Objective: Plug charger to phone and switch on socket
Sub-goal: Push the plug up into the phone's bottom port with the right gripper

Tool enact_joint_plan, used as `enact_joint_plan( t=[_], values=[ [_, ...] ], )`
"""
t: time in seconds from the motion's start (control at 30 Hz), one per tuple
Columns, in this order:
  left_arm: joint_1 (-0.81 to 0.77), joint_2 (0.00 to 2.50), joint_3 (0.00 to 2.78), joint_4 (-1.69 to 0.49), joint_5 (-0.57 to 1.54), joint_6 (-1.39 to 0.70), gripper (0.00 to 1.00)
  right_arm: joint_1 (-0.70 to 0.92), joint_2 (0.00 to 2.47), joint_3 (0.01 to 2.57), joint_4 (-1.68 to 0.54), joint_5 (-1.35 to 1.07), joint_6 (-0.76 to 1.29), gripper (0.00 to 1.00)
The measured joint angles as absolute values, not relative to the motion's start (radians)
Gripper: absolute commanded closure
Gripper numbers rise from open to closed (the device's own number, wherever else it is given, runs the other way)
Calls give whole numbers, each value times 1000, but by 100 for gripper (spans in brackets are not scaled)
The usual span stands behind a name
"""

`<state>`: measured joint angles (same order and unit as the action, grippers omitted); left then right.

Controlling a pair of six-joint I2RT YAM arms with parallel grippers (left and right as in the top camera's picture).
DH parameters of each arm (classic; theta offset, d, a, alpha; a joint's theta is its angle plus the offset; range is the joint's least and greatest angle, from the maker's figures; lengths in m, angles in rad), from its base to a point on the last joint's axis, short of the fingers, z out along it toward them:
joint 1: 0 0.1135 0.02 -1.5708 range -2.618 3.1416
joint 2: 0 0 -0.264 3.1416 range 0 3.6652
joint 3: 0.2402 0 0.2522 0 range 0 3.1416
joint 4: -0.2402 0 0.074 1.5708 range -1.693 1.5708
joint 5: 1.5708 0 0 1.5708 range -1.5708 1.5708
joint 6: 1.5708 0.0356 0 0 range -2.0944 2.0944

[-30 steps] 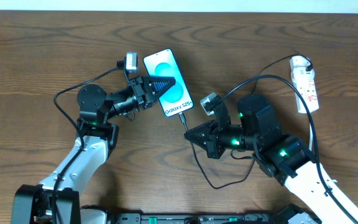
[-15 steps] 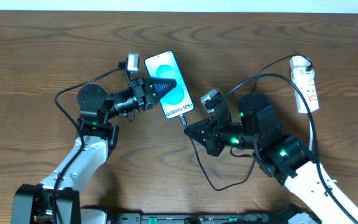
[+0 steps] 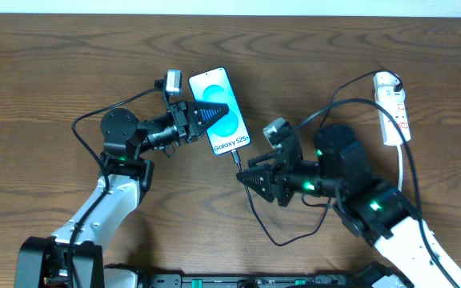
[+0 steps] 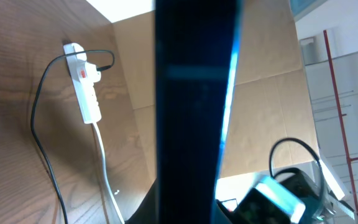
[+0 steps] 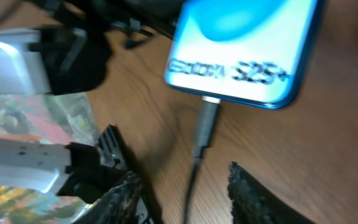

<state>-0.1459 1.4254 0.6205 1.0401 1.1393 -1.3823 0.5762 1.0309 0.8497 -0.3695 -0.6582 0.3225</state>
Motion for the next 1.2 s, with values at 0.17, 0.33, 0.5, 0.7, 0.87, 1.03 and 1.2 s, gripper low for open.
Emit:
enact_joint_plan(
  t=[0.17,0.33,0.5,0.7,0.87,1.03,1.2],
  values=[
    [-146,1425,620,1040,1138,-1382,93,579,957,850,-383,-630,323,43],
    [-146,1425,621,1036,1138,-1382,93,626,961,852,-399,-474,323,38],
    [-146,1425,620,1036,1137,-1382,93,701,962,852,-353,-367,343,38],
    [-146,1425,620,1036,1137,-1382,93,819,964,852,-349,-164,372,33],
    [-146,1425,620,1036,1137,-1382,93,885,967,852,-337,16,377,34],
    [-146,1425,620,1036,1137,-1382,93,918,978,852,-336,96,380,34],
    [-146,1425,620,1036,1137,-1382,93,970,1035,852,-340,126,383,36]
  ],
)
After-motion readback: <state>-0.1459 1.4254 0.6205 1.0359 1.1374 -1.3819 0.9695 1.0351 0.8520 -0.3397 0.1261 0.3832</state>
